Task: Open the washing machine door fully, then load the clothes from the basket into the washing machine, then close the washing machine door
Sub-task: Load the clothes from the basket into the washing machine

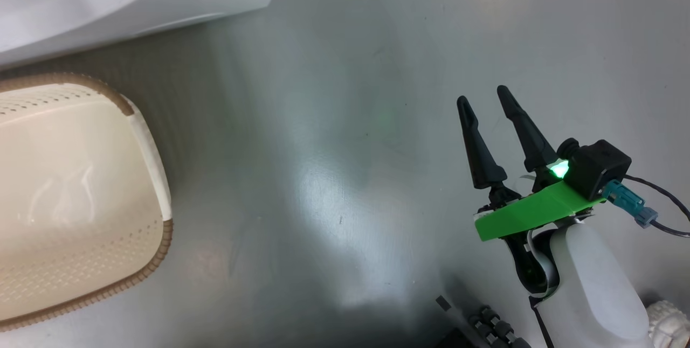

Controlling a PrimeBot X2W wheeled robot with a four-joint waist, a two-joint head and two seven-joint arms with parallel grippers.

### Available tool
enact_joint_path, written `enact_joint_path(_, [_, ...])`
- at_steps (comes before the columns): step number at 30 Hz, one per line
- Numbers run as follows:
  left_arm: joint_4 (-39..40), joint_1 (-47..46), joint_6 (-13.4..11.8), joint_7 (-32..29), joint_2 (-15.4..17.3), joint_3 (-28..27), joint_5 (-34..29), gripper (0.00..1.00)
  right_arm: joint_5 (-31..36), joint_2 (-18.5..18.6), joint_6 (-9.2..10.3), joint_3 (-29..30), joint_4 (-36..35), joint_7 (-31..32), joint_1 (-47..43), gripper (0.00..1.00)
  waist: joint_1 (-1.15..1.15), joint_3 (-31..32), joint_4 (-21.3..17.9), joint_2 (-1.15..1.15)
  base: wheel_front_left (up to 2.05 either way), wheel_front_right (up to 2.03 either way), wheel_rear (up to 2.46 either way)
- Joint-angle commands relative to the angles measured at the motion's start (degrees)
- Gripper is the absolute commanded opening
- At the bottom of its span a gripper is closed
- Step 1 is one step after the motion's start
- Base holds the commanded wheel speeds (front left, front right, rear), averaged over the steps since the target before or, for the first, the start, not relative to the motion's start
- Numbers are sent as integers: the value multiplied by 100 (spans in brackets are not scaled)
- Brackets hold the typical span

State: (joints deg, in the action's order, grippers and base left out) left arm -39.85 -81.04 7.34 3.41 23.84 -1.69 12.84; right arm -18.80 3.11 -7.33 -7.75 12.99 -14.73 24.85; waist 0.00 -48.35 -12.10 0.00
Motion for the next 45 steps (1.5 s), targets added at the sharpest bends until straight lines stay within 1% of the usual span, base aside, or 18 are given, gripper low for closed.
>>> enact_joint_path(1, [41,7,13,93,317,-10,95,24,-14,-23,-16,-97,-67,-27,-155,100,0,101,52,0,0,0,0])
enact_joint_path(2, [-25,26,13,121,296,-24,150,89,-4,-23,-16,-98,-59,-27,-161,100,0,141,67,0,0,0,0])
enact_joint_path(3, [-93,53,13,140,276,-33,192,100,4,-23,-16,-94,-52,-27,-168,100,0,184,85,0,0,0,0])
enact_joint_path(11, [-426,498,7,351,85,-49,405,100,100,-24,-16,-2,-5,-27,-278,100,0,568,226,0,0,0,0])
enact_joint_path(22, [-249,1256,-38,752,-127,-53,547,100,196,-24,-16,74,34,-27,-422,100,0,945,411,0,0,0,0])
enact_joint_path(30, [387,2173,-85,988,-221,-131,664,100,301,-24,-16,99,47,-27,-512,100,0,1144,474,0,0,0,0])
enact_joint_path(34, [908,2714,-204,1062,-347,-185,693,100,322,-24,-16,115,41,-27,-565,100,0,1189,515,0,0,0,0])
enact_joint_path(38, [1472,3303,-304,1090,-526,-320,860,100,324,-24,-16,99,42,-27,-598,100,0,1231,534,0,0,0,0])
enact_joint_path(40, [1726,3600,-348,1092,-515,-337,843,100,324,-24,-16,85,51,-27,-601,100,0,1246,534,0,0,0,0])
enact_joint_path(44, [2202,4155,-444,1100,-599,-396,885,100,331,-24,-16,100,62,-27,-611,100,0,1274,548,0,0,0,0])
enact_joint_path(45, [2351,4308,-501,1103,-660,-382,865,100,335,-24,-16,106,64,-27,-615,100,0,1285,555,0,0,0,0])
